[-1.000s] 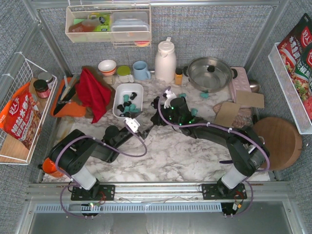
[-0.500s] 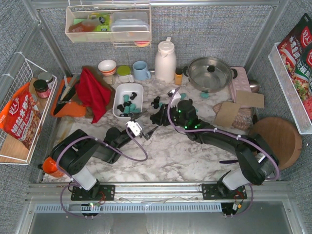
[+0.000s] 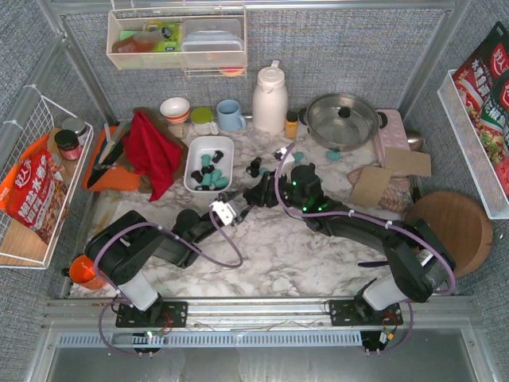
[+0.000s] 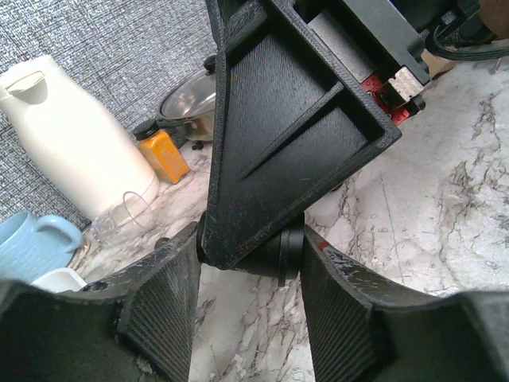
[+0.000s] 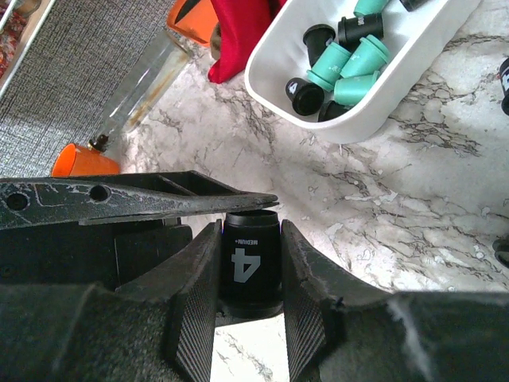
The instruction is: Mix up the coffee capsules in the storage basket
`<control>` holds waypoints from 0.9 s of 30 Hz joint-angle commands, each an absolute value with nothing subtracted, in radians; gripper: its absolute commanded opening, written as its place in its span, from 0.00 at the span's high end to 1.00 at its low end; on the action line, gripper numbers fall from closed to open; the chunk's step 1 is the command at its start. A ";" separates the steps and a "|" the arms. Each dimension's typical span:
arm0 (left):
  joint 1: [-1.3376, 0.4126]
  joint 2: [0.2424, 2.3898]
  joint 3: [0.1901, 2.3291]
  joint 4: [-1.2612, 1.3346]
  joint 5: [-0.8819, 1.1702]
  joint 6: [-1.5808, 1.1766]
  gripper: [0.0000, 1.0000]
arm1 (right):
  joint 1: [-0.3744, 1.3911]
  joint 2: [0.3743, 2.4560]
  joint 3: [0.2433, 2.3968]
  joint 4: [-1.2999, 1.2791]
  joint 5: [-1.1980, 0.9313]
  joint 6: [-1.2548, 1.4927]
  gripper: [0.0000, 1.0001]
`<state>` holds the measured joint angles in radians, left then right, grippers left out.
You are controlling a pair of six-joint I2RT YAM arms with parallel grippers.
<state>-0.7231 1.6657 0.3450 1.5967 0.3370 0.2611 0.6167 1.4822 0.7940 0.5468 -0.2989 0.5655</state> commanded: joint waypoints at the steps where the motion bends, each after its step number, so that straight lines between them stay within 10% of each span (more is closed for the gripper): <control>1: -0.727 1.666 0.345 1.642 0.337 0.271 0.46 | 0.619 1.476 0.793 0.594 -0.316 0.578 0.70; 10: -0.723 1.640 0.357 1.562 0.239 0.253 0.55 | 0.617 1.416 0.830 0.422 -0.218 0.483 0.46; 27: -0.442 1.570 0.626 0.882 0.088 0.045 0.67 | 0.545 1.615 1.124 -0.086 0.235 0.383 0.43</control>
<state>-0.5068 1.5440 0.5304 1.1213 0.1093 0.1398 0.5526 1.5158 1.0317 0.0204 0.1795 0.4110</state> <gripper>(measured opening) 0.534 0.574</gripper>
